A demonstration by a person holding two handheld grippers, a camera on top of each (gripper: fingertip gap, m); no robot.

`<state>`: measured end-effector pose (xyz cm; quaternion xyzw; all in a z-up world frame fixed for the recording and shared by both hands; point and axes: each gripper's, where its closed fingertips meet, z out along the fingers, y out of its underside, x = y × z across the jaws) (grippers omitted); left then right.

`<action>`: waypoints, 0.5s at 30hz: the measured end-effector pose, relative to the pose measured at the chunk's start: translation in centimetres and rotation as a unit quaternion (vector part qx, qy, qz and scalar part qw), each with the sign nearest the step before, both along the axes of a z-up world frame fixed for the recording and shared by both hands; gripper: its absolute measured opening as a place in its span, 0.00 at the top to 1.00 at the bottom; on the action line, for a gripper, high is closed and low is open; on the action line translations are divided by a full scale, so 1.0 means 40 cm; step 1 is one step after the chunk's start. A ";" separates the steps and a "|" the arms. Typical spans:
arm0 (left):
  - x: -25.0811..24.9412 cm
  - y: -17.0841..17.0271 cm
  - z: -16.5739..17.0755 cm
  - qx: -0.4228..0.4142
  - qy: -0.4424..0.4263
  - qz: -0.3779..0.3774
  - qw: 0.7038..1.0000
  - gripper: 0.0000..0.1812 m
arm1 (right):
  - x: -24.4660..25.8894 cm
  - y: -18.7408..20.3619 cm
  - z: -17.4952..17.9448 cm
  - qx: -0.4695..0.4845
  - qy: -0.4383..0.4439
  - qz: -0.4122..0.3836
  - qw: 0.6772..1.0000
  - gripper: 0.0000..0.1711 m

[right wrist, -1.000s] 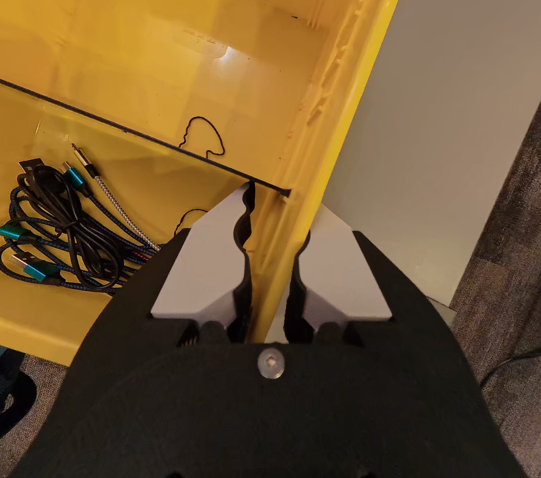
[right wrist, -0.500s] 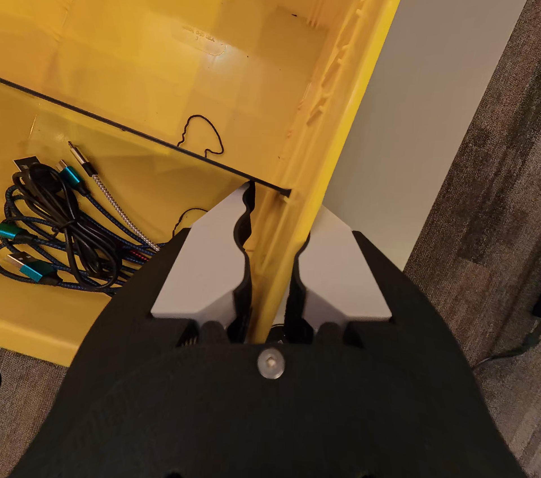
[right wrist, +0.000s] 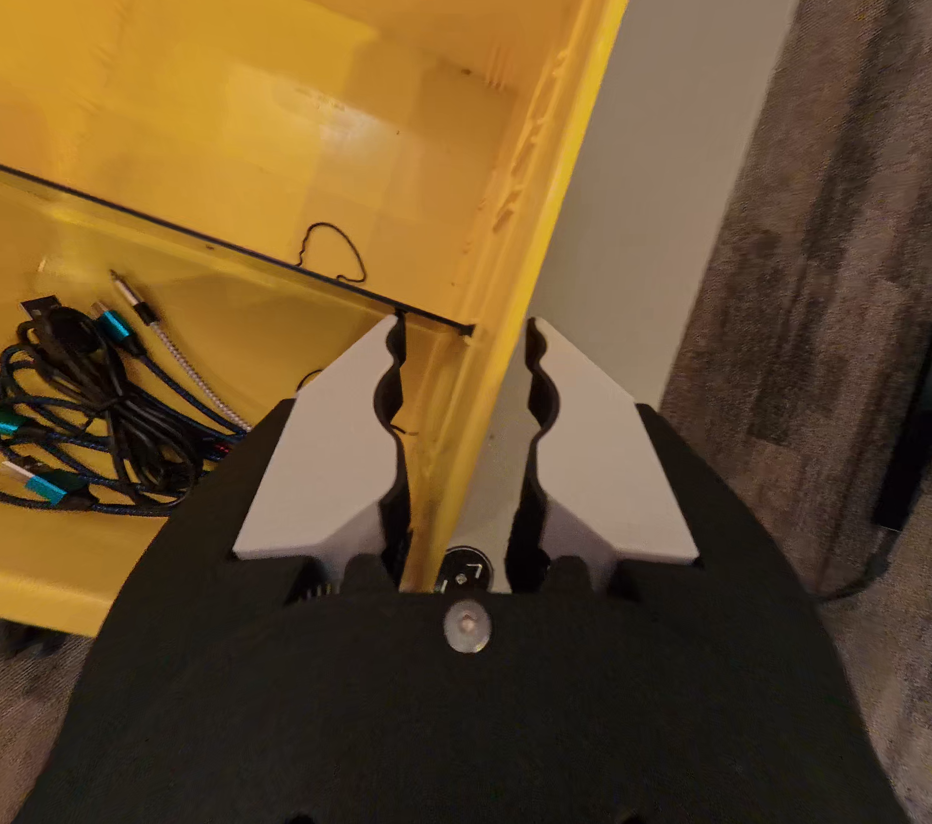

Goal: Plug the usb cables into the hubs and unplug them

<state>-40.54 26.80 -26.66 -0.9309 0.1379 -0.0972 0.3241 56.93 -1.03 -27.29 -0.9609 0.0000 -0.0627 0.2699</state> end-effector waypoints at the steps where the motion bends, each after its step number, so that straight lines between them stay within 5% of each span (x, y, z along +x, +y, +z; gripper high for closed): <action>1: -0.008 0.002 0.018 0.014 -0.002 0.006 1.000 0.82 | 0.013 -0.001 0.020 0.008 -0.025 -0.006 1.000 0.67; 7: 0.099 -0.028 0.223 0.148 0.005 -0.044 0.988 0.75 | -0.018 0.012 0.240 0.102 -0.156 -0.003 0.982 0.59; 11: 0.341 -0.069 0.316 0.200 0.004 -0.156 0.967 0.67 | -0.232 0.081 0.354 0.169 -0.143 0.086 0.971 0.61; 15: 0.622 -0.137 0.312 0.189 -0.027 -0.280 0.941 0.60 | -0.522 0.157 0.387 0.221 -0.092 0.203 0.949 0.59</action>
